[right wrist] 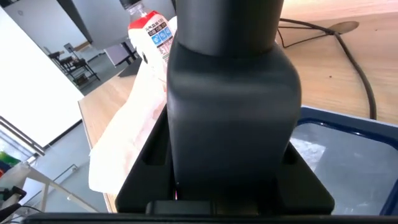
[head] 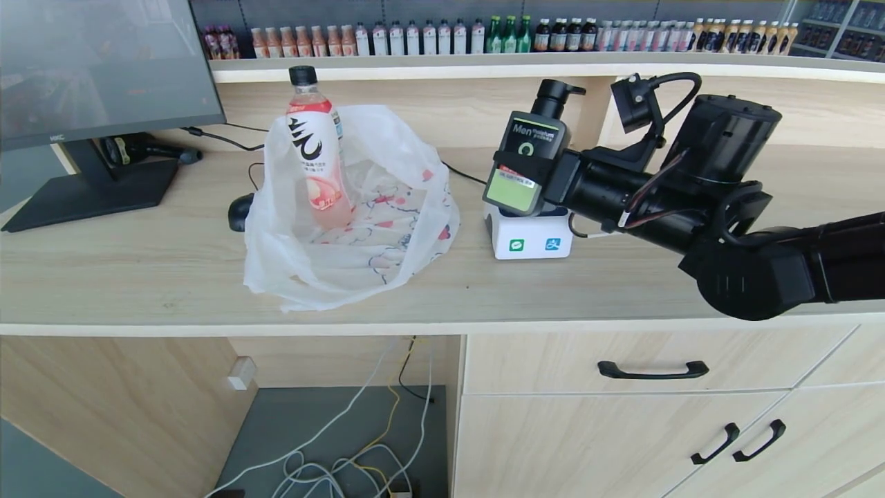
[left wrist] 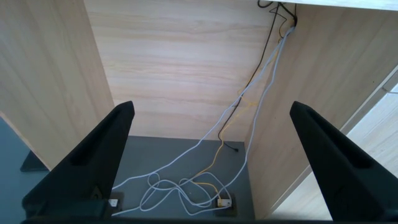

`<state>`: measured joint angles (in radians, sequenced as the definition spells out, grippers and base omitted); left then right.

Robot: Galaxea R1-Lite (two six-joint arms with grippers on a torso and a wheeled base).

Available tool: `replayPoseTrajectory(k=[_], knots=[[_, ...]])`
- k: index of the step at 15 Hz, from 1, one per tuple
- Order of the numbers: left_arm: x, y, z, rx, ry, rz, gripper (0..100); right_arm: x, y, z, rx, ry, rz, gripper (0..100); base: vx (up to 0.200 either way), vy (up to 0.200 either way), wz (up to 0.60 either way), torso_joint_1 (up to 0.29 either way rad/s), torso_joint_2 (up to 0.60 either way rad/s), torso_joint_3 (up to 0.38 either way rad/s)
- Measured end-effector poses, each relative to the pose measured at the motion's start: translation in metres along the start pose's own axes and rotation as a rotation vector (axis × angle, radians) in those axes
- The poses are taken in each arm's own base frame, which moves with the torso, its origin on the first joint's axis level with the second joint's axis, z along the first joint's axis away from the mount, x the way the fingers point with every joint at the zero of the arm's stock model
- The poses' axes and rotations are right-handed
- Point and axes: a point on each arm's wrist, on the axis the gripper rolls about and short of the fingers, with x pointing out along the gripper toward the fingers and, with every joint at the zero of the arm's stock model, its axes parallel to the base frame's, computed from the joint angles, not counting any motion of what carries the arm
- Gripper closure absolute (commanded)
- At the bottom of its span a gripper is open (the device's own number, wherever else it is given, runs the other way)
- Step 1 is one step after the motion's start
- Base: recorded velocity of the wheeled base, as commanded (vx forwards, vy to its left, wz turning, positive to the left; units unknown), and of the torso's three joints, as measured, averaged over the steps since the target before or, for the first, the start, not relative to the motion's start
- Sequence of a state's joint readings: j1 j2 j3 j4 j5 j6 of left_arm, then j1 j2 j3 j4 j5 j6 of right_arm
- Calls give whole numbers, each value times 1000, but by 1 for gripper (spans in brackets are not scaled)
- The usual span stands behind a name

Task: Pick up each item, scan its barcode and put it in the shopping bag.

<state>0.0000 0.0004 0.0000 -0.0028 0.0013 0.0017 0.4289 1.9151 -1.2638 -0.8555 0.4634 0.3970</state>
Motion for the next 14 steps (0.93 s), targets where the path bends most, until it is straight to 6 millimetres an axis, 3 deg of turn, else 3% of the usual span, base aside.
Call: replayPoseTrajectory(k=[5, 14], knots=[[0, 0, 0, 0, 0, 0, 0, -2, -23, -2, 5, -2, -50, 100, 0, 0, 0, 0, 0, 0], [0, 0, 0, 0, 0, 0, 0, 0, -32, -6, 12, 3, -66, 100, 0, 0, 0, 0, 0, 0]])
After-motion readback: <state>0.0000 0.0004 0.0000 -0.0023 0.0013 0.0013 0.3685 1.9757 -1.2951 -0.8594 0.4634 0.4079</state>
